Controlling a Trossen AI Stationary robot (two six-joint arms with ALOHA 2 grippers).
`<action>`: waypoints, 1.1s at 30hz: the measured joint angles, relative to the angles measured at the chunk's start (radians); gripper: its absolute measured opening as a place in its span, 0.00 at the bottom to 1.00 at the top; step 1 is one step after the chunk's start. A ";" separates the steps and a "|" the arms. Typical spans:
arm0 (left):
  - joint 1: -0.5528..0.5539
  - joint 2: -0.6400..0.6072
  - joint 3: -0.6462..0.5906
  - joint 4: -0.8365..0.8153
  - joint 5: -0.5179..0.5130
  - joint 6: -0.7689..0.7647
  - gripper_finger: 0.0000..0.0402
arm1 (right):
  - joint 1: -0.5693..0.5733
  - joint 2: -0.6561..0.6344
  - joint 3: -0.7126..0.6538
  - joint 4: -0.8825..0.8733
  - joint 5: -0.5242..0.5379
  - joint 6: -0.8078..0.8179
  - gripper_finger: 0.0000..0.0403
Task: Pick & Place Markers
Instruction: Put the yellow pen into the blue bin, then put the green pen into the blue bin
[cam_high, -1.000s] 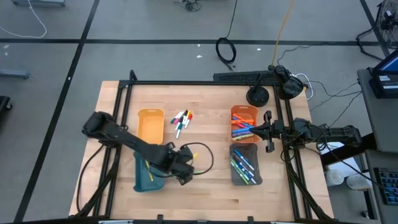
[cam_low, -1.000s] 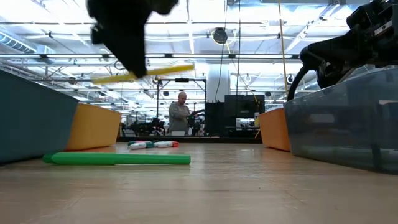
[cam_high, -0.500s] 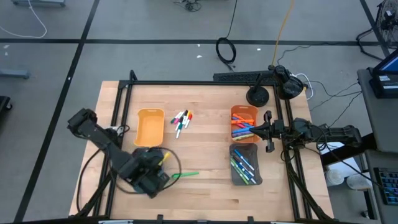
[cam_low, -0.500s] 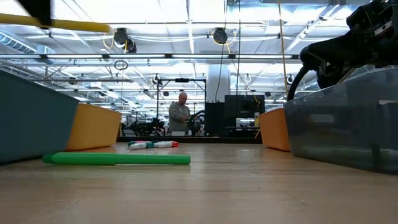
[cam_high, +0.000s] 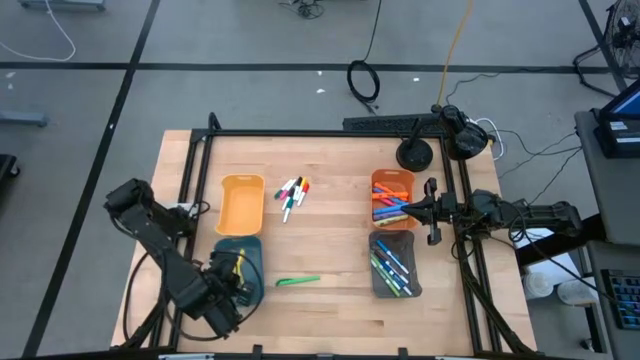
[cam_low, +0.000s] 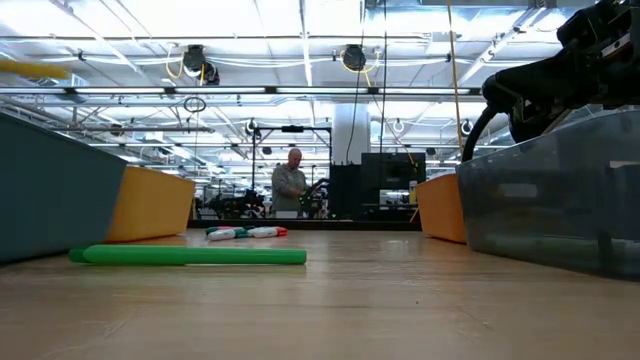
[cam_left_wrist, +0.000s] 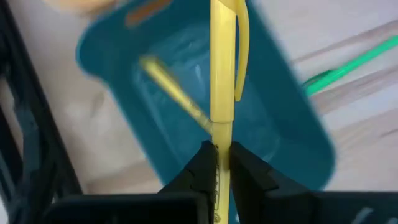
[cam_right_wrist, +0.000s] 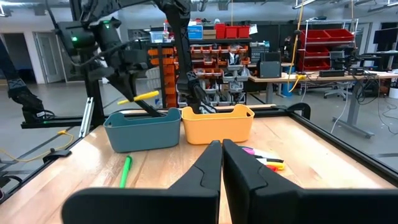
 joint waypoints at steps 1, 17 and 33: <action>0.002 0.000 -0.013 0.010 0.024 -0.007 0.10 | 0.000 0.000 0.000 0.000 0.000 0.000 0.01; 0.036 0.000 -0.046 0.056 0.072 0.084 0.13 | 0.000 0.000 0.000 0.000 0.000 0.000 0.01; 0.036 0.000 -0.046 0.057 0.004 0.172 0.23 | 0.000 0.000 0.000 0.000 0.000 0.000 0.01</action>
